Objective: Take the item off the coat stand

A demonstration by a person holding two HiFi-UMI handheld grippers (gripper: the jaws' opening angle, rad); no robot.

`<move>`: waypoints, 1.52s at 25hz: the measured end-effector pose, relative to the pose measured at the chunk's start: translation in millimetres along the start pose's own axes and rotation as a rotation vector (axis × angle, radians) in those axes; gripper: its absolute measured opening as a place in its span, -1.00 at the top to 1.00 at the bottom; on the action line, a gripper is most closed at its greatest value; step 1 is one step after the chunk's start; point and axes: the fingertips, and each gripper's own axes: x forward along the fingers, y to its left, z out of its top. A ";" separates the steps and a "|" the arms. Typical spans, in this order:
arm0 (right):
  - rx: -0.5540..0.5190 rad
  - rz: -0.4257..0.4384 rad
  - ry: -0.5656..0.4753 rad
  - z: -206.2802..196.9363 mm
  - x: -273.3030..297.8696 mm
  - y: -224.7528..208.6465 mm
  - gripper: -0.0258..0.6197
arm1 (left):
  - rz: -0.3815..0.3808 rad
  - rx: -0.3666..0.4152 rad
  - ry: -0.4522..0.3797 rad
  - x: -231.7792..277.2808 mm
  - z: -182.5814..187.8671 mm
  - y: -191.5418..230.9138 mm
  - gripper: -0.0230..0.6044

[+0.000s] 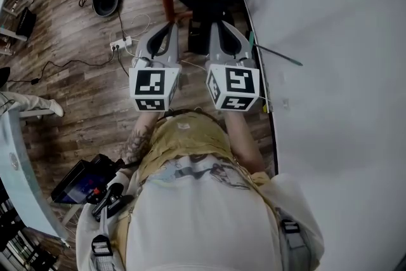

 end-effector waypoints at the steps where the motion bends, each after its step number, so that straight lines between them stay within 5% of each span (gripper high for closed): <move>1: 0.001 0.000 0.000 -0.1 -0.4 -0.2 0.91 | -0.001 0.005 0.002 -0.2 -2.3 0.0 0.94; 38: -0.016 -0.072 0.048 -15.5 -5.6 -17.7 0.91 | -0.027 -0.024 0.053 2.4 -15.7 -9.8 0.94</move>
